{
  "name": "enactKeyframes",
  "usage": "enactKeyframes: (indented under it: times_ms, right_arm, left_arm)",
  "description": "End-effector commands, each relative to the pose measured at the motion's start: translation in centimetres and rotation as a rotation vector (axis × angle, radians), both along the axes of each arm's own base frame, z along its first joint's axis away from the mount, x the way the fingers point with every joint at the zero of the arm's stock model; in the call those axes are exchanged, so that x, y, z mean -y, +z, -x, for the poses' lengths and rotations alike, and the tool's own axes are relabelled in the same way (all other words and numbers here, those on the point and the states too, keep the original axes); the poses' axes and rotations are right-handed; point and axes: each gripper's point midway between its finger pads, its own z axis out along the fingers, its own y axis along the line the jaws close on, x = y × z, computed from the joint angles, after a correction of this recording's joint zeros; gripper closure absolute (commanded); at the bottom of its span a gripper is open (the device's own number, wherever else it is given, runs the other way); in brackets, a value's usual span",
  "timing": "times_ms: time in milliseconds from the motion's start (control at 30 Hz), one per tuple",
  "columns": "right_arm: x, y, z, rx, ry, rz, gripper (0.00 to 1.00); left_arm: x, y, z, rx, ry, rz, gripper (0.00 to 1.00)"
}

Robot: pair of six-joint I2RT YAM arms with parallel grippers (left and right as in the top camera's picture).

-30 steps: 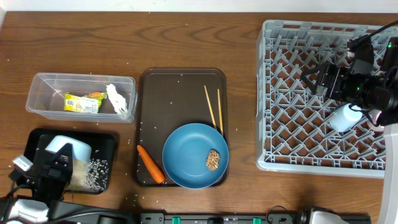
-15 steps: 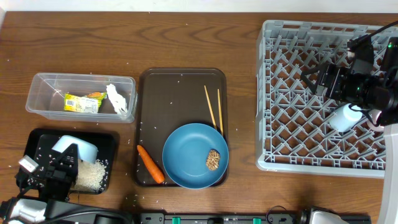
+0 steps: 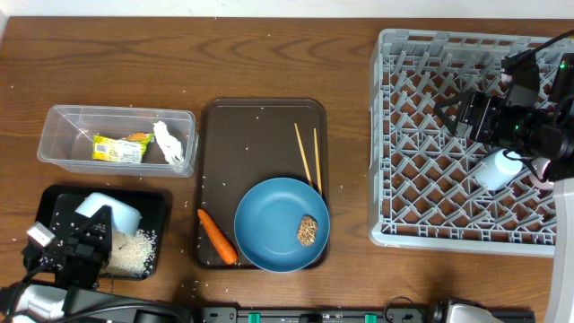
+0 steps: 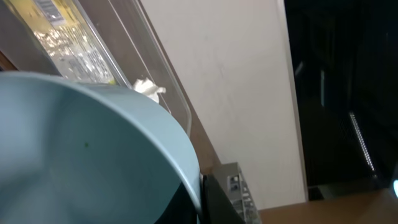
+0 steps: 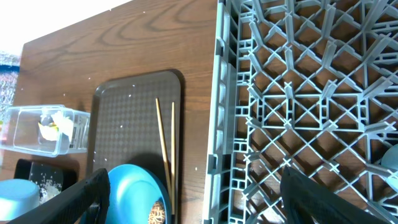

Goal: Sort waste into correct bins and load items into the dishwasher rack
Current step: 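Grasp the rice bowl with the left gripper, tip rice onto the black tray, then carry the light-blue bowl with the left gripper toward the right gripper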

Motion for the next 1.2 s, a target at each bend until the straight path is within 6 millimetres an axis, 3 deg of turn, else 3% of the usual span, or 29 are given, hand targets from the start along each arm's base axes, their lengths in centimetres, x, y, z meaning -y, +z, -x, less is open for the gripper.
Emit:
enactKeyframes:
  times_ms: [0,67,467,567,667,767,933,1067,1167]
  right_arm:
    - [-0.3,-0.1,0.0,-0.008,-0.001,-0.010,0.20]
    - [-0.3,-0.2,0.1,-0.013,-0.001,-0.011,0.20]
    - [-0.4,-0.2,0.2,-0.017,0.000,-0.012,0.20]
    - [-0.4,-0.2,0.2,-0.016,0.000,-0.012,0.20]
    - [-0.5,-0.1,0.2,-0.014,0.004,-0.018,0.21]
    - [-0.5,0.0,0.1,-0.006,0.007,-0.020,0.21]
    - [-0.6,0.2,0.0,0.004,0.011,-0.018,0.24]
    - [-1.3,0.5,0.1,0.025,0.064,-0.040,0.25]
    - [-2.7,1.3,0.5,0.073,0.171,-0.068,0.26]
  left_arm:
    - [0.1,-0.7,0.0,-0.036,-0.008,0.001,0.93]
    - [-0.1,0.4,-0.1,0.021,0.002,0.047,0.94]
    - [-0.4,2.3,-0.6,0.041,-0.018,-0.042,0.94]
    - [0.7,4.3,-1.6,0.060,-0.093,-0.105,0.93]
    - [3.1,6.8,-3.6,0.068,-0.234,-0.198,0.94]
    - [6.8,9.2,-6.1,0.057,-0.410,-0.275,0.94]
    - [17.3,14.8,-8.9,0.229,-0.802,-0.377,0.94]
    - [26.3,17.8,-8.9,0.384,-1.032,-0.429,0.94]
    - [31.5,18.4,-7.6,0.474,-1.159,-0.437,0.94]
